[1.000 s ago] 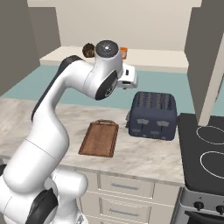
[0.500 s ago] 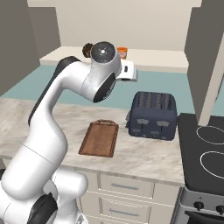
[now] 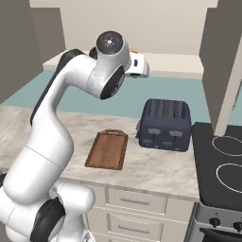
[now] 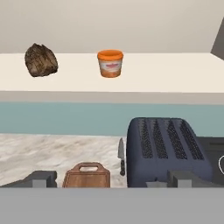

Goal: Pick the bread, place it on the cutting board, pick the jam, place it on the counter, and close the cabinet.

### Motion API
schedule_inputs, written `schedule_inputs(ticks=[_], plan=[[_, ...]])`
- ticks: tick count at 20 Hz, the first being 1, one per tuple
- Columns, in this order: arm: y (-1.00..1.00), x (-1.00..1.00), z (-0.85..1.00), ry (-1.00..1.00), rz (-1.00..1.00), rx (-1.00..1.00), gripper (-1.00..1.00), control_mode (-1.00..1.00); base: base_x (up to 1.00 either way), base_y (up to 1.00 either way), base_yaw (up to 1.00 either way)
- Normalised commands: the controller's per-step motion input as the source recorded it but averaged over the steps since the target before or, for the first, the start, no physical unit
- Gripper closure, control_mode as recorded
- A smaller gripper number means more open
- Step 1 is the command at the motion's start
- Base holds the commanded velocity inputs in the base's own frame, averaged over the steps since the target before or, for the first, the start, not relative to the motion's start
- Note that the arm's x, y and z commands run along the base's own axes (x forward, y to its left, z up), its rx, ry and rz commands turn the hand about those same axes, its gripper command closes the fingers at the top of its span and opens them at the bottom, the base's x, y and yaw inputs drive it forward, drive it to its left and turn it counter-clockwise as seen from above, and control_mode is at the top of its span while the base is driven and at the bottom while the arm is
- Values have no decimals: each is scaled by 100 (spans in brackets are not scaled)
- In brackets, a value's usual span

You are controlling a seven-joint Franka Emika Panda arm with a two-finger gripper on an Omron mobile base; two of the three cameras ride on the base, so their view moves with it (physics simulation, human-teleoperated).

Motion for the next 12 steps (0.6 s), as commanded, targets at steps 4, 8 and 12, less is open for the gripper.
schedule_inputs(ticks=[4, 8, 12], plan=[[0, 19, 13, 0, 0, 0, -100, -100, 0, 0, 0], [2, 26, 2, 0, 0, 0, -100, -100, 0, 0, 0], [6, 29, 0, 0, 0, 0, -100, -100, 0, 0, 0]])
